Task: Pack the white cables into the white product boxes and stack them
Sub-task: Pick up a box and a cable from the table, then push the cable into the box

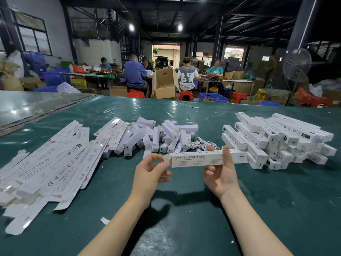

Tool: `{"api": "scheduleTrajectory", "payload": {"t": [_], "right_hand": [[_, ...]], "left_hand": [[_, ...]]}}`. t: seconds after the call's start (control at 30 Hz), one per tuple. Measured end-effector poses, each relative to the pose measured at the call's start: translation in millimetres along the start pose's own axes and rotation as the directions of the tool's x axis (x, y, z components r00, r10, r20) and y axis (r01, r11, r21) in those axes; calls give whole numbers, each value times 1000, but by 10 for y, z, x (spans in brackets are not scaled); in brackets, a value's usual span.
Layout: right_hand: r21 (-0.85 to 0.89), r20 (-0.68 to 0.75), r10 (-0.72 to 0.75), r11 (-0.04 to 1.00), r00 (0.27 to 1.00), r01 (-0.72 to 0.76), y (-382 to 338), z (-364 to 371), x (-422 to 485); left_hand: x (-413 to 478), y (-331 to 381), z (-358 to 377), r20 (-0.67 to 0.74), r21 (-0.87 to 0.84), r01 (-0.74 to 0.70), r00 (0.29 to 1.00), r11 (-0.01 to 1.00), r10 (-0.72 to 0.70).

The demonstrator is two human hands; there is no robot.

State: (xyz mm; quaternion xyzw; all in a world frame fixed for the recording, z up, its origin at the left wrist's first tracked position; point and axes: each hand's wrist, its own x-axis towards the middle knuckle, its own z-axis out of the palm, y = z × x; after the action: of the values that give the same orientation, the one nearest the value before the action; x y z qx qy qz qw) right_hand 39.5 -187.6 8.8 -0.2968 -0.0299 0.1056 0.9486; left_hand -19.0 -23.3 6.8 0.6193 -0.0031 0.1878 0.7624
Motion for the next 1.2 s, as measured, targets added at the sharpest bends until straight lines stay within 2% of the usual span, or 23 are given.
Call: {"api": "scheduleTrajectory", "payload": {"t": [0.13,0.37,0.63,0.8,0.9,1.07,1.2], "right_hand": [[-12,91,27,1000,995,-26,-21,-27,-8],[-78,-43,24,997,999,-28,20,6,31],[-172,18,80,982,997,-76,0,-57,57],[-394,127,131,916,983,-71,45,-81,67],[-427,122,178,898,977,-110,107,-65,69],[-302,86,168,944,982,-135,74,-55,98],[-238,66,134,964,989,-115,-21,-100,97]], "left_hand": [[21,-25,-14,-30,-33,6,1000,999,-7],[56,-56,-26,-96,-73,8,995,997,-15],[81,-67,-43,-152,-111,27,987,993,-44],[108,-81,-83,-316,-144,40,945,989,-85],[123,-40,-102,-379,-173,32,920,984,-96],[60,88,11,-211,-152,9,977,988,-41],[-36,106,107,-72,34,-86,993,996,89]]}}
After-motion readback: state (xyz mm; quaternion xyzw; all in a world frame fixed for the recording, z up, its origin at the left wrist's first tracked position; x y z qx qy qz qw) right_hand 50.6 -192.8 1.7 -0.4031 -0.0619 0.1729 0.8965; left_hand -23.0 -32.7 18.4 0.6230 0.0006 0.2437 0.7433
